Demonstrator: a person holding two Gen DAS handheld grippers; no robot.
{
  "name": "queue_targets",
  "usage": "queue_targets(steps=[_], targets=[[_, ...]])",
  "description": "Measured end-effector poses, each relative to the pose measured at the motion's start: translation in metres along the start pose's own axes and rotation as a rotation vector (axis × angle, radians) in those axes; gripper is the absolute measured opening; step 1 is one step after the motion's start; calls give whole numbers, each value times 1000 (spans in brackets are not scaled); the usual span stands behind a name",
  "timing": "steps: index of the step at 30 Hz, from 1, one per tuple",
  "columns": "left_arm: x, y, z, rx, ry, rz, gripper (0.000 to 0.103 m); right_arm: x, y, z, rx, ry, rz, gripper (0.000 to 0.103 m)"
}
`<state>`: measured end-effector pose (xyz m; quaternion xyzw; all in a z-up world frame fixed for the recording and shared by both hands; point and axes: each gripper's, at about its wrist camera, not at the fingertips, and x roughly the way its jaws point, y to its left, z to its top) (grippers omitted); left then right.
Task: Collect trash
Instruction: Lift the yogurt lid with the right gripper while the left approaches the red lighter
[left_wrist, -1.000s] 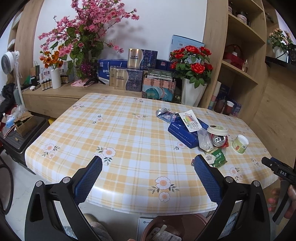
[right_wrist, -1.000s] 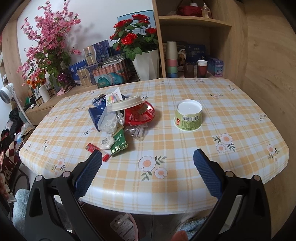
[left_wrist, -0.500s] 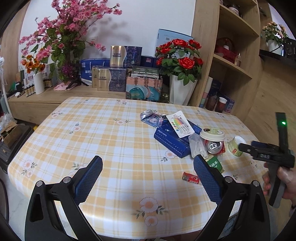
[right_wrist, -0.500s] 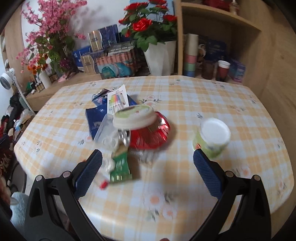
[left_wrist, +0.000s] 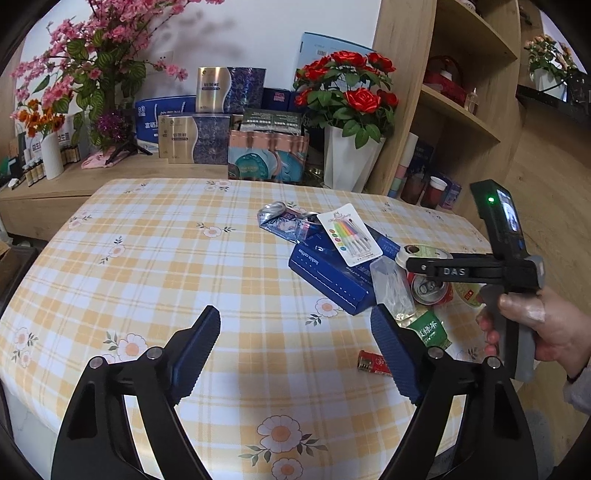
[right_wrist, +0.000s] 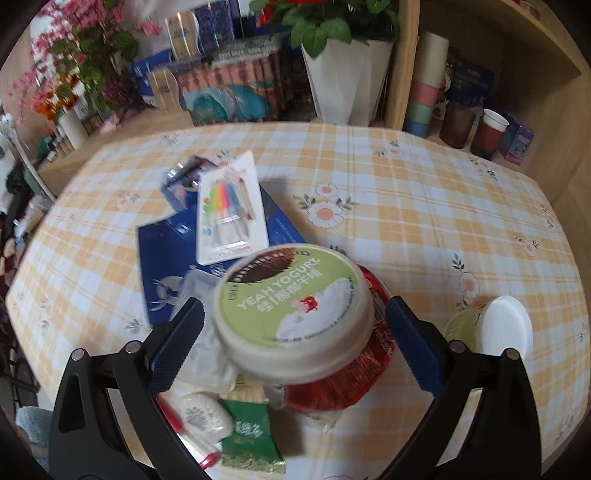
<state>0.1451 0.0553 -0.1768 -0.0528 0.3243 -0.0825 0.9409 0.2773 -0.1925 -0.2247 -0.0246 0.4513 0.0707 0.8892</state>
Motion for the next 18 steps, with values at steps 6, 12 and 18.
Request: queue_targets(steps=[6, 12, 18], targets=[[7, -11, -5, 34, 26, -41, 78, -20, -11, -6, 59, -54, 89, 86], [15, -27, -14, 48, 67, -106, 76, -64, -19, -35, 72, -170, 103, 86], [30, -53, -28, 100, 128, -156, 74, -81, -32, -86, 110, -189, 112, 86]])
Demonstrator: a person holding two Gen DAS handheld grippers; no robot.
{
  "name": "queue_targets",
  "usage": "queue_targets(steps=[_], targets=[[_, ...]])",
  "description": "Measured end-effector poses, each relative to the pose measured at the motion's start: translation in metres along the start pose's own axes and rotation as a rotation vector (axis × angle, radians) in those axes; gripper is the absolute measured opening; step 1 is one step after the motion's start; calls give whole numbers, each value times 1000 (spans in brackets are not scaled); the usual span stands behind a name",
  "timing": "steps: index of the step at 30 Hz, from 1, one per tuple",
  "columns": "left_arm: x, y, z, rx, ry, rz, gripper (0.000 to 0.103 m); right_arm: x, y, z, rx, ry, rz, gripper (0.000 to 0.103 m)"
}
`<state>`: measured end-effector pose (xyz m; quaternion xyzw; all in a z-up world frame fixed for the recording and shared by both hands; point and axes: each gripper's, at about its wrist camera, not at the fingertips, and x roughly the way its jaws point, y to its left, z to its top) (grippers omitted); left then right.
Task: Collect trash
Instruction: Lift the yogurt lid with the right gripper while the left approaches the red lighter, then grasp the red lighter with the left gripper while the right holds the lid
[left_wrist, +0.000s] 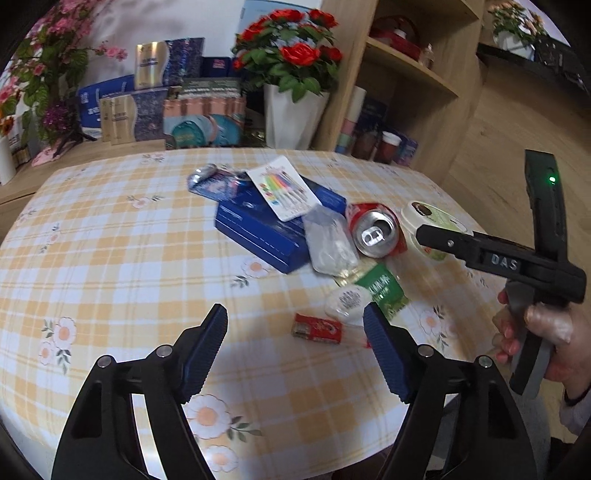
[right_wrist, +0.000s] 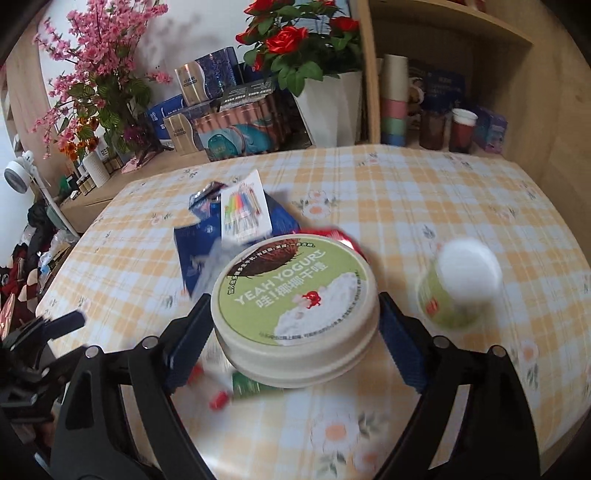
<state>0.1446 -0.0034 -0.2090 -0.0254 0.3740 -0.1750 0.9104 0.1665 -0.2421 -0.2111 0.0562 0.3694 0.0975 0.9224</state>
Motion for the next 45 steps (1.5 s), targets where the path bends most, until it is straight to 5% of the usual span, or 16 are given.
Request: queue_targets(steps=[5, 10, 24, 38, 45], targets=[[23, -15, -11, -9, 94, -20, 74, -12, -14, -28, 44, 7, 11, 86], [53, -28, -13, -77, 169, 73, 74, -14, -22, -37, 62, 19, 20, 86], [108, -49, -7, 1, 271, 280, 85, -18, -33, -39, 96, 12, 39, 86], [80, -23, -25, -12, 255, 222, 83, -13, -22, -48, 95, 35, 76, 86], [90, -40, -18, 87, 242, 179, 61, -16, -17, -52, 83, 39, 88, 86]])
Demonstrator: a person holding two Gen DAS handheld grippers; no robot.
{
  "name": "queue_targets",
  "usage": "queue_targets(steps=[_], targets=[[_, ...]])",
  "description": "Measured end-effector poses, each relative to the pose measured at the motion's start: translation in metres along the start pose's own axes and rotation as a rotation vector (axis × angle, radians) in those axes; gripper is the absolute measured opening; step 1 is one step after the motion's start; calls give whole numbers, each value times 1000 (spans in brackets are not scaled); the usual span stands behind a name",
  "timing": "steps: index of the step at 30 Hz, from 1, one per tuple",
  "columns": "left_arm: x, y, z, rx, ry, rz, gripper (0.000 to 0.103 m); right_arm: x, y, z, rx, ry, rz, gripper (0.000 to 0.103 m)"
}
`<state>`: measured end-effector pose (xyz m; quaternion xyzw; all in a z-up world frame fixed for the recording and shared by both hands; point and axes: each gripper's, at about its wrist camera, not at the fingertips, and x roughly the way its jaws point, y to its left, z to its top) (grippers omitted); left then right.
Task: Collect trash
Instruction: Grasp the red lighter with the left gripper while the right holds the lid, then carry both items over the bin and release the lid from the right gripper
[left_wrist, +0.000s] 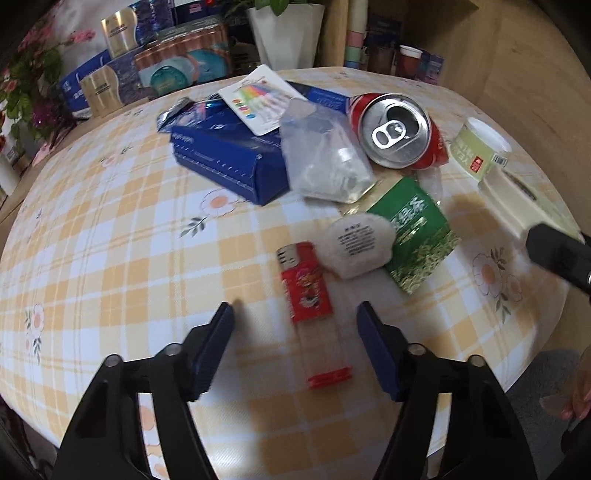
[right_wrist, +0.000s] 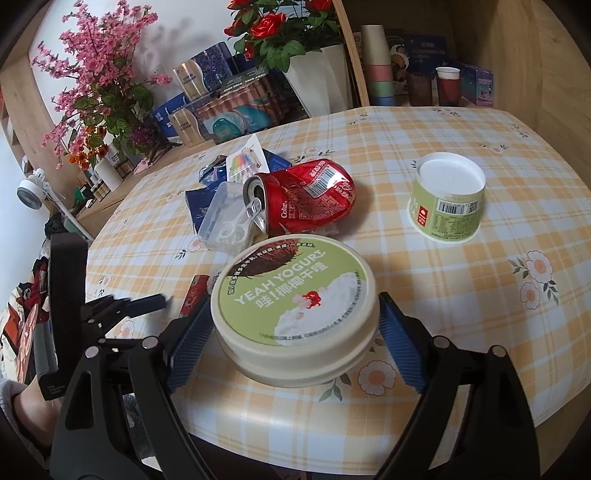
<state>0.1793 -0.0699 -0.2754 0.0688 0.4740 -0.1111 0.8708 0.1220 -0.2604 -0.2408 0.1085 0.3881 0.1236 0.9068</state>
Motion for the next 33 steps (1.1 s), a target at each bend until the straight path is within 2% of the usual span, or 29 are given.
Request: queue_targets(steps=[3, 4, 5, 9, 14, 27, 33], targets=[[-1, -2, 2, -10, -16, -1, 40, 0, 2, -3, -10, 9, 5, 86], [-2, -2, 1, -6, -25, 0, 24, 0, 3, -5, -13, 12, 10, 86], [-4, -2, 0, -5, -30, 1, 23, 0, 5, -6, -17, 14, 15, 86], [-14, 17, -11, -107, -30, -91, 22, -1, 11, -9, -39, 17, 29, 86], [-37, 30, -25, -141, -76, -93, 22, -2, 19, -13, -60, 26, 38, 86], [-126, 58, -37, -223, -232, -177, 22, -25, 47, -24, -141, 17, 66, 86], [-154, 71, -50, -254, -261, -181, 22, -38, 59, -31, -169, 13, 74, 86]])
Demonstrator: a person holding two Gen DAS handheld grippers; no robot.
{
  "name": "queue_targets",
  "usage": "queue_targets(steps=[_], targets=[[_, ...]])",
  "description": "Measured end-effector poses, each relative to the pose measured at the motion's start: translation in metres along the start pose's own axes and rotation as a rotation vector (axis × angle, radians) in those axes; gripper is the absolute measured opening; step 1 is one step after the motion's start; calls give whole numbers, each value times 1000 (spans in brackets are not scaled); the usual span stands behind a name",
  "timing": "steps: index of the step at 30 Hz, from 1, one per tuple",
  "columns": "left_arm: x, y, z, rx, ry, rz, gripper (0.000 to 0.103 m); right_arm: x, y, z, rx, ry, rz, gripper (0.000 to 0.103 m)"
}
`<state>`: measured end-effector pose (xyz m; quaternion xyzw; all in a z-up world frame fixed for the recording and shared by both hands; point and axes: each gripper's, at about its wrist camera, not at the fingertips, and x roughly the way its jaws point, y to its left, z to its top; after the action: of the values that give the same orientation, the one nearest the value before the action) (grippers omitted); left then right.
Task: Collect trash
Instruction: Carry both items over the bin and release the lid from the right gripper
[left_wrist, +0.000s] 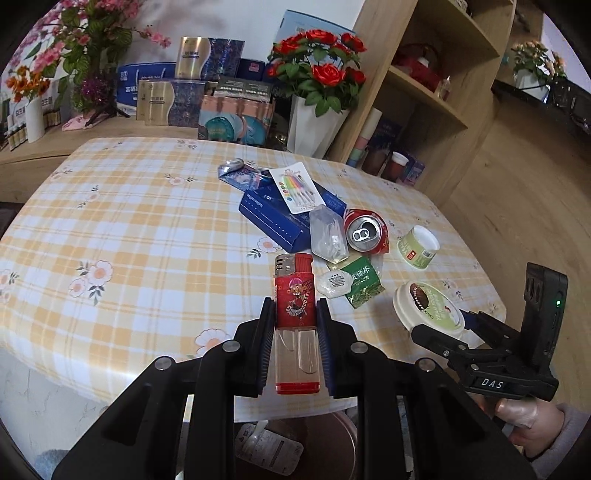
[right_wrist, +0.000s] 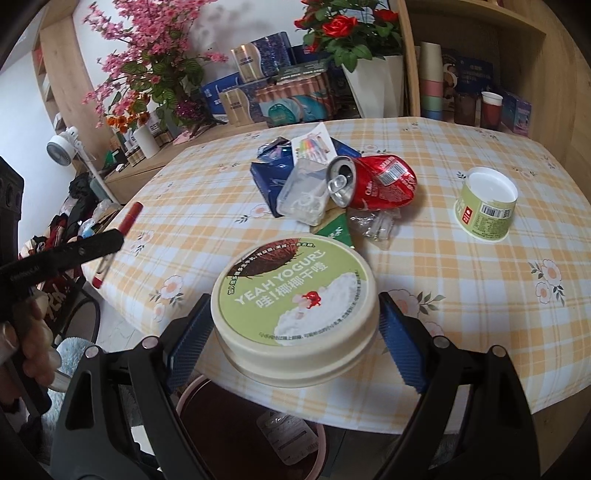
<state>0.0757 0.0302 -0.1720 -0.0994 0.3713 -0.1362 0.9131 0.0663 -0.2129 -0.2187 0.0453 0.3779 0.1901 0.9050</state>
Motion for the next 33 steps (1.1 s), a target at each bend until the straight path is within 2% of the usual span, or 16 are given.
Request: queue_targets(steps=[14, 33], targets=[[-69, 8, -15, -24, -99, -9, 22, -28, 40, -17, -89, 7, 31, 86], [-90, 8, -40, -34, -117, -36, 22, -35, 69, -52, -136, 73, 80, 87]])
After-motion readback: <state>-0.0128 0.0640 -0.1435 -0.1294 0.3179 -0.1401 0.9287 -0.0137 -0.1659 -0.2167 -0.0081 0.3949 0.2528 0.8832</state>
